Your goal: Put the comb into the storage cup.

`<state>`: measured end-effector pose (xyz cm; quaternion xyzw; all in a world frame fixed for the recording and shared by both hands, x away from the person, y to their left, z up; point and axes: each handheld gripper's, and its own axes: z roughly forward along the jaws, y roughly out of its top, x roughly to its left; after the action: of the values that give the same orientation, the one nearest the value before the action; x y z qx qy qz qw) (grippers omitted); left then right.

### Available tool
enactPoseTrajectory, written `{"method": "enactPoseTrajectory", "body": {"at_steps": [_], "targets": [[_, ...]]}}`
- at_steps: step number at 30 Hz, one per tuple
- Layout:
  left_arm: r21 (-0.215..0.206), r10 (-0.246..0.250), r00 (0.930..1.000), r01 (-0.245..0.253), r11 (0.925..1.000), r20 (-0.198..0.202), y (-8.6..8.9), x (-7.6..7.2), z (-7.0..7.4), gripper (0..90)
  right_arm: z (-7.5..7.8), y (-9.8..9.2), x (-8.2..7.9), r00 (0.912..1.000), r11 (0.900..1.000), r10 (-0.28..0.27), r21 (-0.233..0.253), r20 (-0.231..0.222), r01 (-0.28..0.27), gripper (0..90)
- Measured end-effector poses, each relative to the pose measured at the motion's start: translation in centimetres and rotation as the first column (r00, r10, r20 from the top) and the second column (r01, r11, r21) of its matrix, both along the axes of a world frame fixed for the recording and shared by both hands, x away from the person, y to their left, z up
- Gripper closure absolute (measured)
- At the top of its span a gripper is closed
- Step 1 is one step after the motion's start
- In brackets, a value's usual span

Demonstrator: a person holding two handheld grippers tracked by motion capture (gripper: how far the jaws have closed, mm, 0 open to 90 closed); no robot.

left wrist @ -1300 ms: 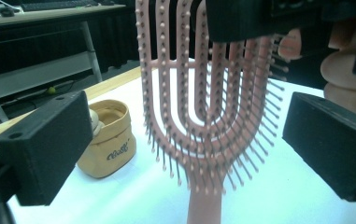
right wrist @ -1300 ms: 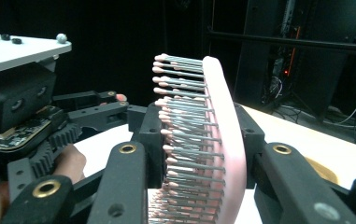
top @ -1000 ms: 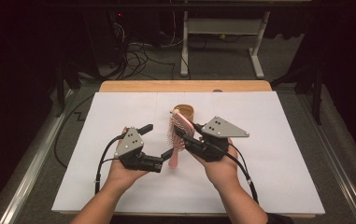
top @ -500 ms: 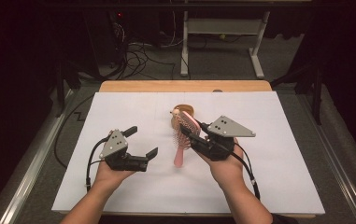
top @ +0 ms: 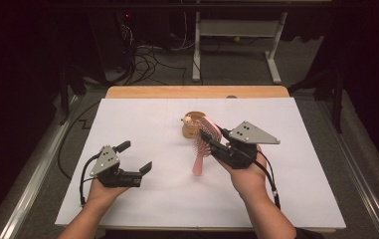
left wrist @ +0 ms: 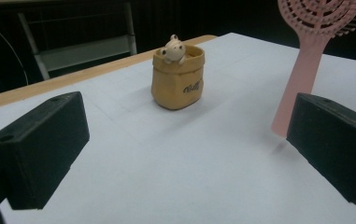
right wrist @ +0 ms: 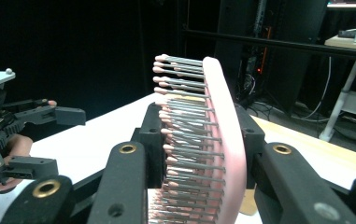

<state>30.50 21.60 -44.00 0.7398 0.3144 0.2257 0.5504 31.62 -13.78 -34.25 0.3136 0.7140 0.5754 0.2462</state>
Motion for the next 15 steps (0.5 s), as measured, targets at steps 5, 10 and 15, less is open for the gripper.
{"method": "enactPoseTrajectory", "body": {"at_steps": [5, 10, 15], "targets": [[-0.01, 0.003, 1.0, -0.003, 0.9999, -0.003, 0.6, -0.2, -0.8, 0.0, -0.2, -0.7, 0.2, 0.9999, 1.0, -0.016, -0.002, 0.007, 0.016, 65.8], [-0.029, 0.018, 0.9998, -0.018, 0.9994, -0.01, 1.2, -0.2, -1.1, 0.0, -0.5, -1.5, 0.4, 0.9993, 0.999, -0.037, 0.007, 0.0, 0.037, 65.8], [-0.018, 0.031, 0.9994, -0.031, 0.9994, -0.013, 1.5, -0.2, -1.4, 0.0, -0.7, -2.1, 0.7, 0.9985, 0.998, -0.055, 0.008, 0.001, 0.055, 65.8]]}}
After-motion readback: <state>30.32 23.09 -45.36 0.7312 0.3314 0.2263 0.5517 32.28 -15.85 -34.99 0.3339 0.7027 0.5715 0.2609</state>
